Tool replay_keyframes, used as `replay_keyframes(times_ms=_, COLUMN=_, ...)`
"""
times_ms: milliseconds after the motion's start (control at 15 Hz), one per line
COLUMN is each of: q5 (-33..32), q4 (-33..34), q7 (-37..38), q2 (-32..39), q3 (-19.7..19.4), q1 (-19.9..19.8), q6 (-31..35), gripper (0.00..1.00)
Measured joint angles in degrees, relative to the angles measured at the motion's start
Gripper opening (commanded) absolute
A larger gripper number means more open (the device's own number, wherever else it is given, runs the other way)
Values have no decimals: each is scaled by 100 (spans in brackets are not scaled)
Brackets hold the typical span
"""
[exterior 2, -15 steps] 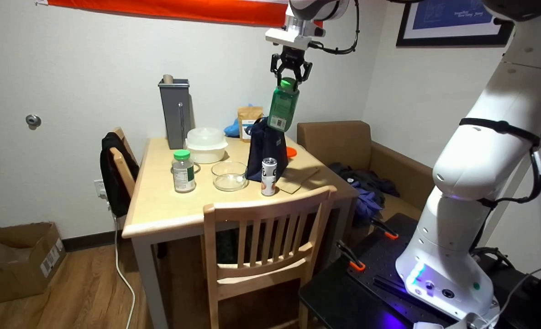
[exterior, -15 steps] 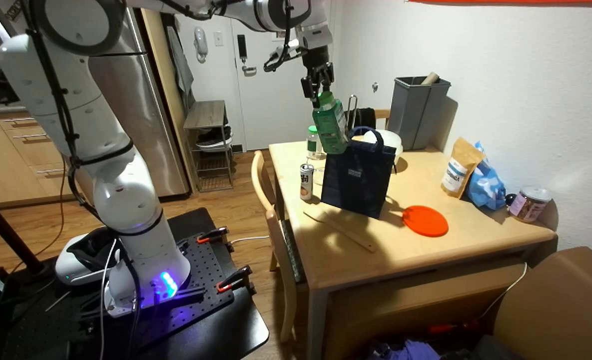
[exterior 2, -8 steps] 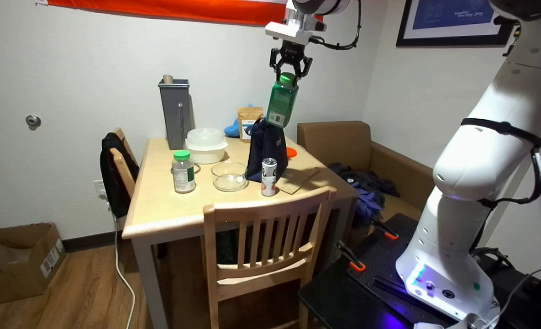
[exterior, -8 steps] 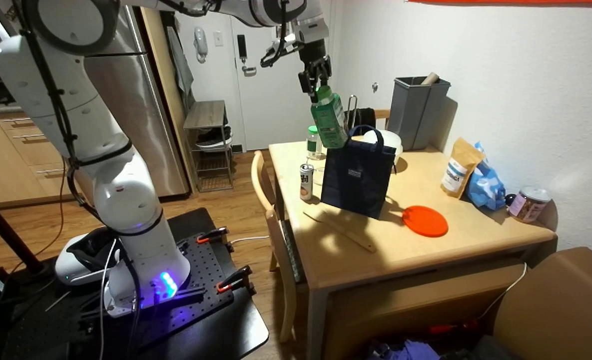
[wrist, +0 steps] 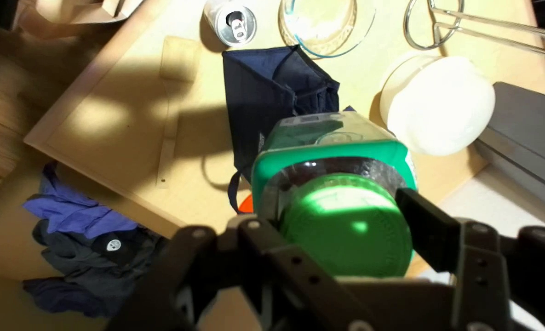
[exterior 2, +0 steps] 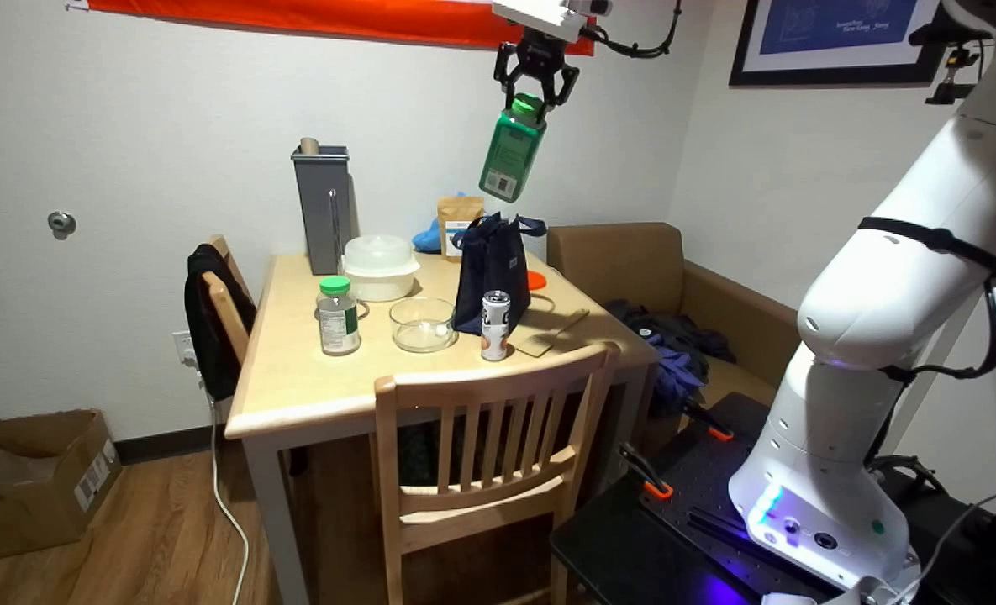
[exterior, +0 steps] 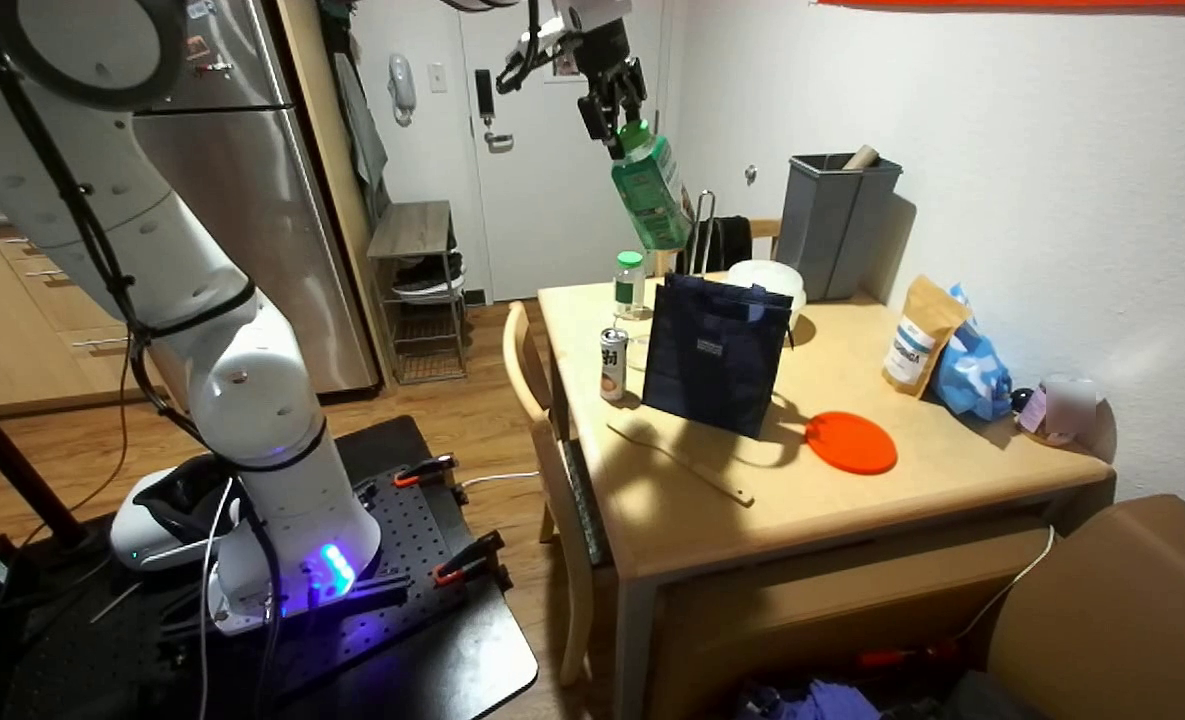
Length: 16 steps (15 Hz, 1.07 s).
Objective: Put the green bottle in the bag
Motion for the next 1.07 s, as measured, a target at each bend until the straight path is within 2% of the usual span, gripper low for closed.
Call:
replay_keyframes(times_ms=467, q5=11, q4=305, q7=-137, q2=802, q3=-26, q1=-4, q6=1077, gripper=41)
replay_keyframes(times_ms=733, q5=10, q4=589, q7=-137, q2=1289, q3=-118, q1=-8, q6=1194, gripper=41)
replay_keyframes(times_ms=1067, q5=7, q4=738, q7=-113, q2=1408, q3=-275, q1=-9, q6=1185, gripper=41)
